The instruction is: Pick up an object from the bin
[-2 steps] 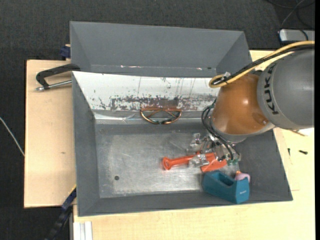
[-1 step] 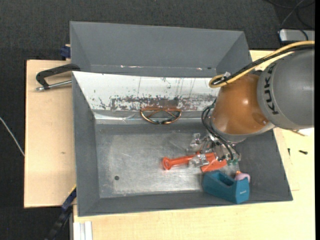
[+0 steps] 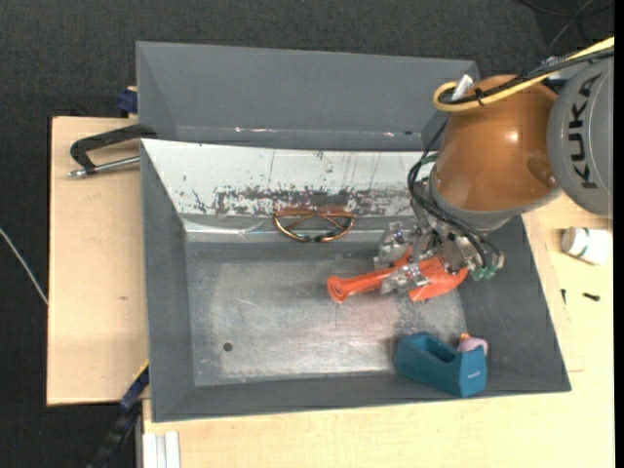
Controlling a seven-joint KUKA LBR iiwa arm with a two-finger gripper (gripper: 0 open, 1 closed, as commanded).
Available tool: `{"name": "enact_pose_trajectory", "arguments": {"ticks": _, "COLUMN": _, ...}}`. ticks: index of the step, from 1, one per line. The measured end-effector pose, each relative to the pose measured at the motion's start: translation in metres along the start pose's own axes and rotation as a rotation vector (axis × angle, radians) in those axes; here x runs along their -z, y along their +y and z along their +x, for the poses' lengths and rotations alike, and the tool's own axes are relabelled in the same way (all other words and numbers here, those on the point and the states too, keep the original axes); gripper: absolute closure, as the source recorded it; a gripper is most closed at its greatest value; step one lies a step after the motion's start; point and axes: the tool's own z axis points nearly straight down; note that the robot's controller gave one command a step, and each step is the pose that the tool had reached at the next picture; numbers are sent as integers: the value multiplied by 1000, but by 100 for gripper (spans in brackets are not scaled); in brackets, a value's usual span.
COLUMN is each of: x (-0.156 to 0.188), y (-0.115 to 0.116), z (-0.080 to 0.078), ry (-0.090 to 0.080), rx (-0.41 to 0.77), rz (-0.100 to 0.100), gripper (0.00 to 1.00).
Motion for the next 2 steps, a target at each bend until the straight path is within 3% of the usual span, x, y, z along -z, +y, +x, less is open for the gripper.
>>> {"name": "enact_pose_trajectory", "arguments": {"ticks": 1, "x": 0, "y": 0, "z": 0, "ry": 0, "rx": 0, "rz": 0, "gripper": 100}}
{"name": "enact_pose_trajectory", "arguments": {"ticks": 2, "x": 48, "y": 2, "z": 0, "ry": 6, "rx": 10, "rz": -2, "gripper": 100}}
